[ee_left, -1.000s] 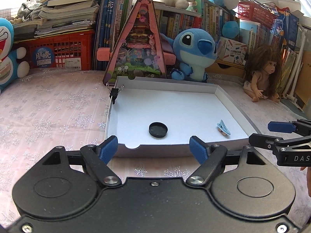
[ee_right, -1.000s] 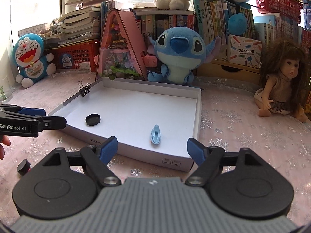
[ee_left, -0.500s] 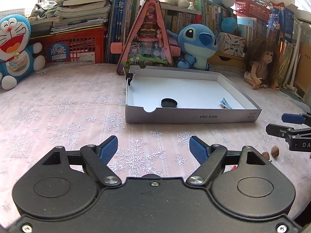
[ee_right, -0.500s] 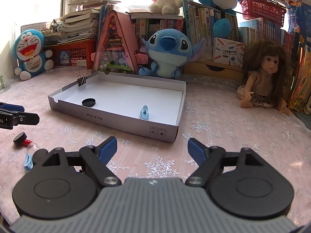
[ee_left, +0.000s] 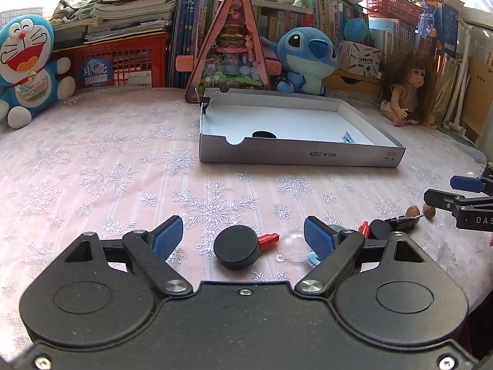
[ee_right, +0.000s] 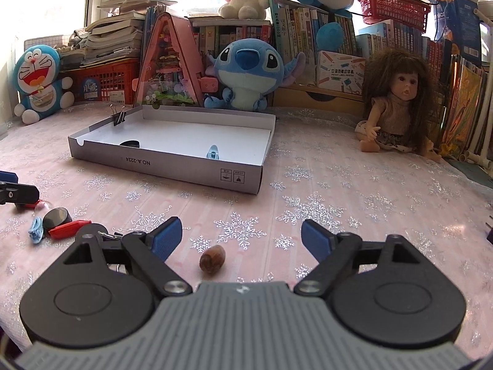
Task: Organize rigid objects
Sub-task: 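Grasp the black puck with the left gripper while the right gripper grasps a brown nut, then carry the black puck in the left gripper while the right gripper carries the nut over the tray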
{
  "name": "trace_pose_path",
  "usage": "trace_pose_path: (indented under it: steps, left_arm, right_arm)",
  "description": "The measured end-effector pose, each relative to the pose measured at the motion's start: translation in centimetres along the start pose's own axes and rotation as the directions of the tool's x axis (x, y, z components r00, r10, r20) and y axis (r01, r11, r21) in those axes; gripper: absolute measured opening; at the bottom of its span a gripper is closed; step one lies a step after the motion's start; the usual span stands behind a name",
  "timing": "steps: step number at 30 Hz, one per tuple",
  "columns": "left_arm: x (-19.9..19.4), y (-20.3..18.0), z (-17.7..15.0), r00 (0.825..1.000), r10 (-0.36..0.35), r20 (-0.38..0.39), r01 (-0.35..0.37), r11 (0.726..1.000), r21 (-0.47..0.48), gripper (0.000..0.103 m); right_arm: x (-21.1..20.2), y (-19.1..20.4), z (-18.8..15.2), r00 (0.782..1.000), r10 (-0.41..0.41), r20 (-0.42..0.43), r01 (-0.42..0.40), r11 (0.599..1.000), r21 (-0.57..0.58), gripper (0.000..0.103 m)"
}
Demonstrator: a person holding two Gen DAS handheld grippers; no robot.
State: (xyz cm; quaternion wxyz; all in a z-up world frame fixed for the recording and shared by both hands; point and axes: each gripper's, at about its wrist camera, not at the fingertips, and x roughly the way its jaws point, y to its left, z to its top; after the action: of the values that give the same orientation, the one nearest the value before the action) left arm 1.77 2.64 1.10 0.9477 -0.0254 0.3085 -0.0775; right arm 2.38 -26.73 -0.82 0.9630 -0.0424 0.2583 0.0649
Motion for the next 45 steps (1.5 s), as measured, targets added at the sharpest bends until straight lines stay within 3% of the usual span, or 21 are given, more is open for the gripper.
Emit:
trace_pose_path:
  steps: [7, 14, 19, 27, 31, 35, 45]
  left_arm:
    - [-0.4, 1.1, -0.4, 1.000, -0.022, -0.011, 0.021, 0.998, -0.065, 0.068]
    - [-0.7, 1.8, -0.2, 1.000, -0.028, -0.004, 0.028, 0.994, -0.110, 0.052]
    - [-0.8, 2.0, -0.4, 1.000, -0.021, -0.006, 0.021, 0.992, -0.128, 0.050]
    - [-0.3, 1.8, -0.6, 1.000, -0.020, -0.020, 0.017, 0.991, -0.134, 0.044]
    - [0.0, 1.5, -0.7, 0.999, -0.028, -0.027, 0.024, 0.992, -0.125, 0.031]
    - [0.0, 1.2, -0.6, 1.000, -0.016, -0.025, 0.013, 0.994, -0.106, 0.030]
    - [-0.4, 0.6, 0.4, 1.000, 0.012, 0.007, -0.012, 0.997, -0.074, 0.030]
  right_arm:
    - [-0.3, 0.2, -0.8, 1.000, 0.013, -0.006, -0.013, 1.000, 0.008, 0.090]
    - [-1.1, 0.3, -1.0, 0.999, 0.033, 0.036, -0.034, 0.998, 0.046, 0.078]
    - [-1.1, 0.8, -1.3, 0.999, 0.019, 0.028, -0.020, 0.999, 0.027, 0.072]
    - [-0.6, 0.9, -1.5, 1.000, 0.010, -0.005, -0.010, 1.000, 0.021, 0.051]
    - [-0.4, 1.2, -1.7, 0.999, 0.026, -0.024, -0.026, 1.000, 0.009, 0.040]
    - [-0.1, 1.5, -1.8, 0.999, 0.032, -0.041, -0.032, 0.999, 0.002, 0.021]
    - [0.0, 1.5, -1.0, 0.999, 0.032, -0.039, -0.032, 0.999, -0.002, 0.021]
